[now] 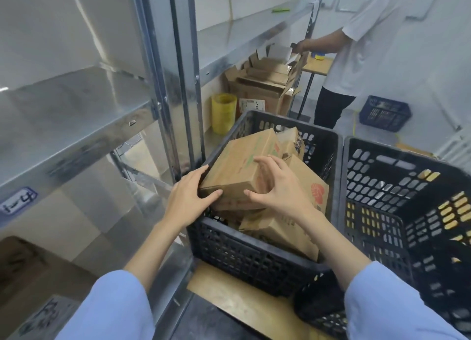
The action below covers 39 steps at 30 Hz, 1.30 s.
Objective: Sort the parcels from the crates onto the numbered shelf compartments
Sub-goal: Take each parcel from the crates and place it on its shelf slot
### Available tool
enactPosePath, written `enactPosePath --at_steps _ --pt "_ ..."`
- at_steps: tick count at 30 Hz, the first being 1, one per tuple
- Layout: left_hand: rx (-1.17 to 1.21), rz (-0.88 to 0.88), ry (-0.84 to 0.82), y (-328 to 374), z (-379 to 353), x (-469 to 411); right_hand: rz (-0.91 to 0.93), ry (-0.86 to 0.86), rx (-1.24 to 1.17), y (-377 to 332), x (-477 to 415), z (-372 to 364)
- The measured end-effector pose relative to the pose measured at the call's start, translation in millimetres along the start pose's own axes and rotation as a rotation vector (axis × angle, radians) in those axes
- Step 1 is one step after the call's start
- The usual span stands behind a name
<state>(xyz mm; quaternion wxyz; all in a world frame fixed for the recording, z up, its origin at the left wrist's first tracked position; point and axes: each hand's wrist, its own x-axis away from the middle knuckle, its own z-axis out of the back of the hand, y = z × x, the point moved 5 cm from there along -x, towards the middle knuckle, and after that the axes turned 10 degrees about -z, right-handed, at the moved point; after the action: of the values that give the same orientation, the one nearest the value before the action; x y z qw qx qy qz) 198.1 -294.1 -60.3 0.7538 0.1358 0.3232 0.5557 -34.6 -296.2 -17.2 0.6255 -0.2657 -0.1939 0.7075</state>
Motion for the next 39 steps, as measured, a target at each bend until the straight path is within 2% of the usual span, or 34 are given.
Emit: enactPosePath --at_steps 7,16,26,34,39 --pt "0.058 0.032 0.021 -4 -4 0 0.021 0.019 -0.003 5 0 0" --pt "0.008 0.016 0.040 -2 -8 0 0.025 0.006 -0.011 4 -2 3" --pt "0.196 0.140 0.090 0 -5 1 0.055 0.020 -0.064 -2 3 12" --pt "0.413 0.122 0.142 26 -6 0 0.085 0.041 -0.162 0 18 39" --pt "0.497 0.108 0.163 49 -3 -2 0.064 -0.013 -0.252 8 23 58"
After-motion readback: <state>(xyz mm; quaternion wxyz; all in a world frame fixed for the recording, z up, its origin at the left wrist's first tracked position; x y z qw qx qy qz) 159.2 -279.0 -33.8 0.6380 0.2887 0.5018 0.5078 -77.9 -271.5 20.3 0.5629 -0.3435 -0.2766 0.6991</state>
